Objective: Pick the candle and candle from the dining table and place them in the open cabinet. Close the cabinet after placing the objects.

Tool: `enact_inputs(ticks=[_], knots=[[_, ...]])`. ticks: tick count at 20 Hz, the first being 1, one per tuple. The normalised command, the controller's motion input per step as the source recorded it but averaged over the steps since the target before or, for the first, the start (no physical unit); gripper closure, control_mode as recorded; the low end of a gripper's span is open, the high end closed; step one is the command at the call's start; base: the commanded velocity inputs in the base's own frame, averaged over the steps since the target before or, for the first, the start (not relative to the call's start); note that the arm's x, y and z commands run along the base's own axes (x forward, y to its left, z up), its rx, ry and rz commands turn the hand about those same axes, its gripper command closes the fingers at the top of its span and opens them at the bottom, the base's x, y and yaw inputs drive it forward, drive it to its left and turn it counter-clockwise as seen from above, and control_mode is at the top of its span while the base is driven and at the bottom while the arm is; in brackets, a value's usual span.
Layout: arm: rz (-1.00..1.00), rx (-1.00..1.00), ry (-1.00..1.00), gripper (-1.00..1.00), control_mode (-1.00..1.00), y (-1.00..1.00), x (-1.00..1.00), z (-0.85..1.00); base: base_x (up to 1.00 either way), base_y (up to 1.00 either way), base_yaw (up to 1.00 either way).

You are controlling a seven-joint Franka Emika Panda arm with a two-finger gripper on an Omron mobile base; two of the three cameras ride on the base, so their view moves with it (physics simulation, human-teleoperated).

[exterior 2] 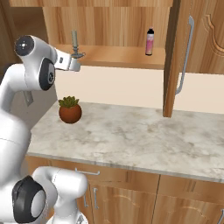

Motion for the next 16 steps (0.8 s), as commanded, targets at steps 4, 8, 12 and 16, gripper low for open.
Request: enact_inputs(ticks=[4,8,12,16], knots=[[0.0,0.06,0.06,-1.0,-1.0,-0.07,-0.57,-0.45,0.0,0.0,0.0],[0.0,0.0,0.25,-1.0,-1.0,0.0,-0.3,-0.58,0.0,0.0,0.0],[0.0,0.0,0.12,-1.0,-1.0,0.0,-0.2,-0.54,0.0,0.0,0.0],[0.0,0.07,0.17,-1.0,-1.0,0.0,-0.06,-0.41,0.0,0.0,0.0]])
